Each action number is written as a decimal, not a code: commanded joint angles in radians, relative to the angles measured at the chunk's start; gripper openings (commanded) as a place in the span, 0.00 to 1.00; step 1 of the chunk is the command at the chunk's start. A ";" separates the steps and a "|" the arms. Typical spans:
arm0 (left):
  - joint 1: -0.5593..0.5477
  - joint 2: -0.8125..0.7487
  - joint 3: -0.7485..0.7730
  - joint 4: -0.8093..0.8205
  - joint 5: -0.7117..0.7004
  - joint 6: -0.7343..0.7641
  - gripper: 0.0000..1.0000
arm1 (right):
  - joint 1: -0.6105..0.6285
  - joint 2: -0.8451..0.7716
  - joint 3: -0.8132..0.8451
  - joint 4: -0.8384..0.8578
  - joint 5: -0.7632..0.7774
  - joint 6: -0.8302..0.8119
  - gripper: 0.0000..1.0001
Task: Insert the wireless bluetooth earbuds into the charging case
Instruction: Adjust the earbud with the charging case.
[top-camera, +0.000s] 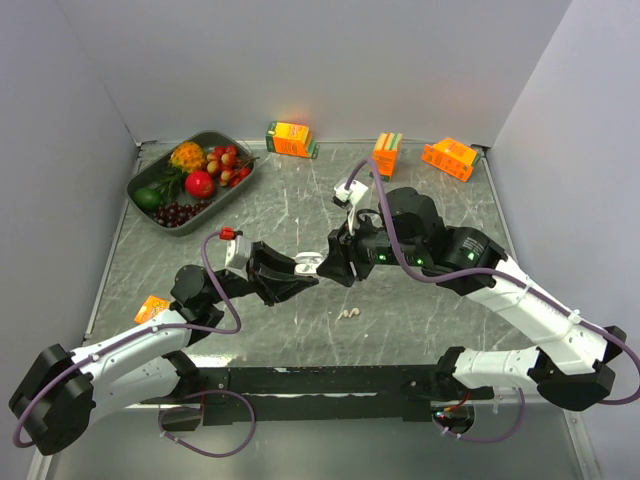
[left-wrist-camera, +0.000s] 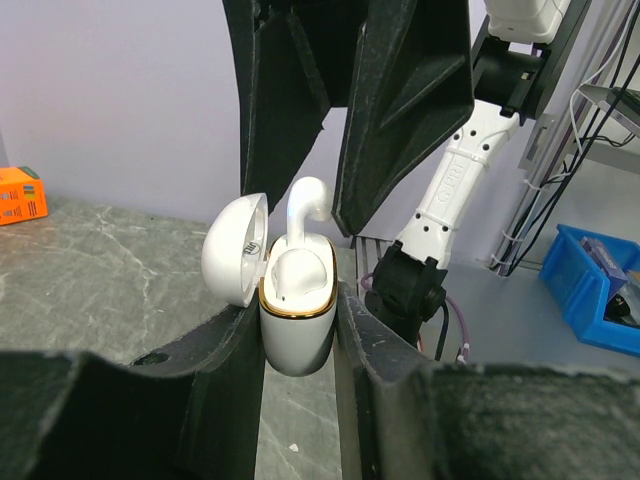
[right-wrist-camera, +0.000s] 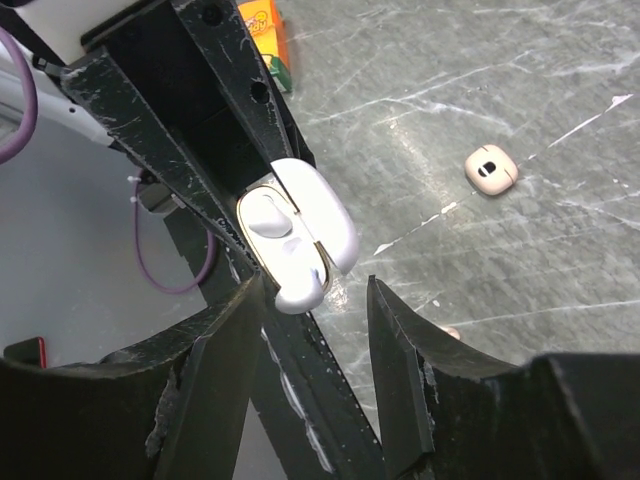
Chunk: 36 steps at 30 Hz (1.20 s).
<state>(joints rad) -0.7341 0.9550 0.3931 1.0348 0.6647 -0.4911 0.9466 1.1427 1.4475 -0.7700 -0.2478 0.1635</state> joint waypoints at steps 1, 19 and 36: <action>0.002 -0.001 0.039 0.056 -0.001 -0.003 0.01 | 0.008 0.008 0.022 0.031 0.016 0.013 0.52; 0.001 -0.021 0.032 0.016 -0.125 0.037 0.01 | 0.009 0.003 0.025 0.043 0.031 0.067 0.17; -0.111 -0.041 0.046 -0.076 -0.434 0.236 0.01 | 0.009 0.049 0.033 0.006 0.131 0.307 0.00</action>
<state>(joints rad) -0.8219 0.9260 0.3935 0.9428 0.4000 -0.3378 0.9447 1.1713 1.4479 -0.7540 -0.1078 0.3393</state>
